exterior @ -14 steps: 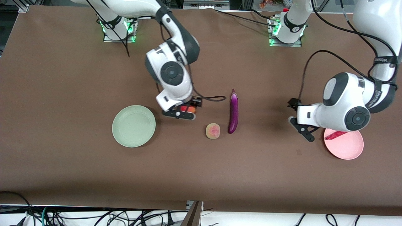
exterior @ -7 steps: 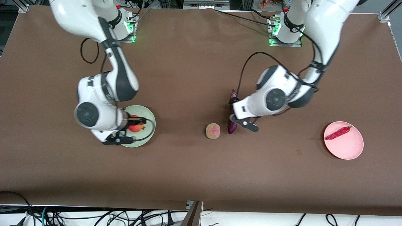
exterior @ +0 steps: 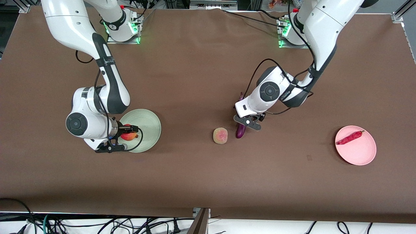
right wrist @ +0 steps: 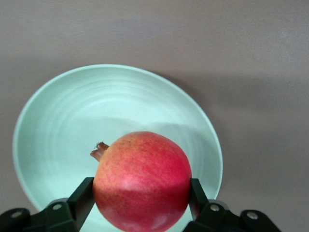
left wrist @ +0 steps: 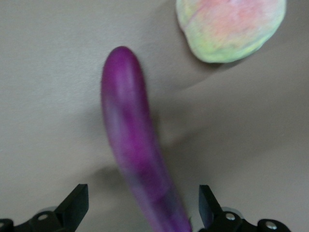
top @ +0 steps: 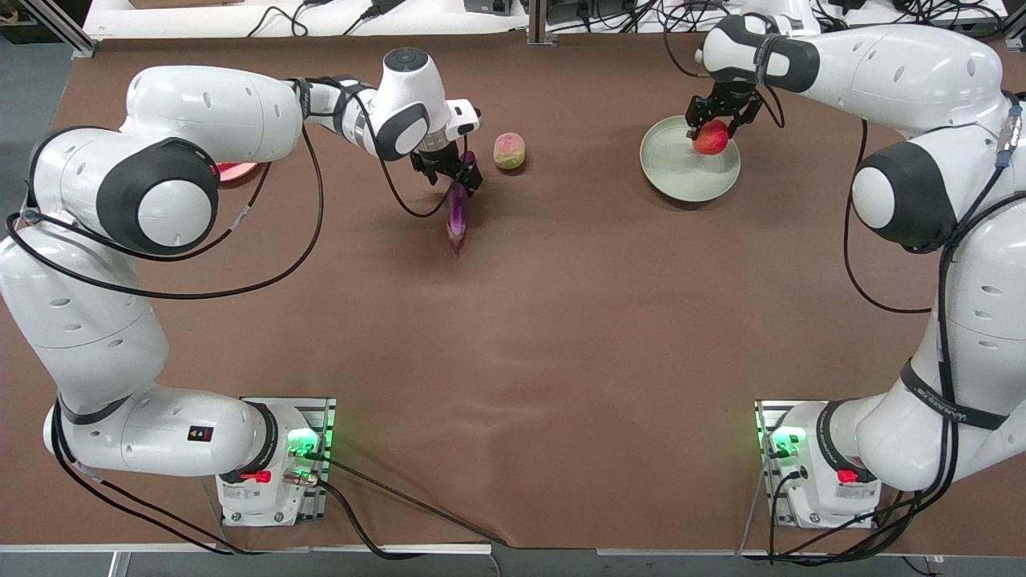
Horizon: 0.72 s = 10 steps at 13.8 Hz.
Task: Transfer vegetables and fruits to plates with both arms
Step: 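Set the pomegranate on the green plate while the left gripper grasps the eggplant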
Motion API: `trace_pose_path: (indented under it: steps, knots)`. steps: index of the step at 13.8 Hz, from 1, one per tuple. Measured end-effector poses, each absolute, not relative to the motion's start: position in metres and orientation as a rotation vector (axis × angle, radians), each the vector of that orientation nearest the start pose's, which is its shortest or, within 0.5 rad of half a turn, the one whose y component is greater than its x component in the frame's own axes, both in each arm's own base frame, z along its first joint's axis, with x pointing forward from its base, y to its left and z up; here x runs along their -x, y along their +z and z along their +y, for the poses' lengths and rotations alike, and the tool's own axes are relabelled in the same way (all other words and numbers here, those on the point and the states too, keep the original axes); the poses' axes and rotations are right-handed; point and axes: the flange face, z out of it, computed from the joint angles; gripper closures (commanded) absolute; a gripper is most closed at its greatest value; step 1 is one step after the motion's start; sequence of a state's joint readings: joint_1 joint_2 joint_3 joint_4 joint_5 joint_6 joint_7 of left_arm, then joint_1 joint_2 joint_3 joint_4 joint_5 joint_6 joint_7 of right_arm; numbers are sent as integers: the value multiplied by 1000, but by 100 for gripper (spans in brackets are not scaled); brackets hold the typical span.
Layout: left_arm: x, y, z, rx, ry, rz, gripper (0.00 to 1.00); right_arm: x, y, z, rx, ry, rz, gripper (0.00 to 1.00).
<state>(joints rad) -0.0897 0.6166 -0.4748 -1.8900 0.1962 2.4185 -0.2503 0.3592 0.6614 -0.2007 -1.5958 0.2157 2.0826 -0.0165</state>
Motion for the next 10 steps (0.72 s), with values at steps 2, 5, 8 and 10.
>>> trace_pose_path:
  steps: [2, 5, 8, 10]
  knots:
    - [-533, 194, -327, 3242, 29, 621, 6, -667, 228, 127, 3090, 240, -117, 2]
    - [-524, 178, -321, 3197, -19, 692, 79, -669, 227, 121, 3063, 233, -65, 1]
    - [-529, 177, -312, 3179, -33, 693, 96, -673, 251, 139, 3042, 218, 31, 1]
    - [-533, 179, -303, 3165, -6, 679, 94, -677, 285, 170, 3028, 234, 131, 1]
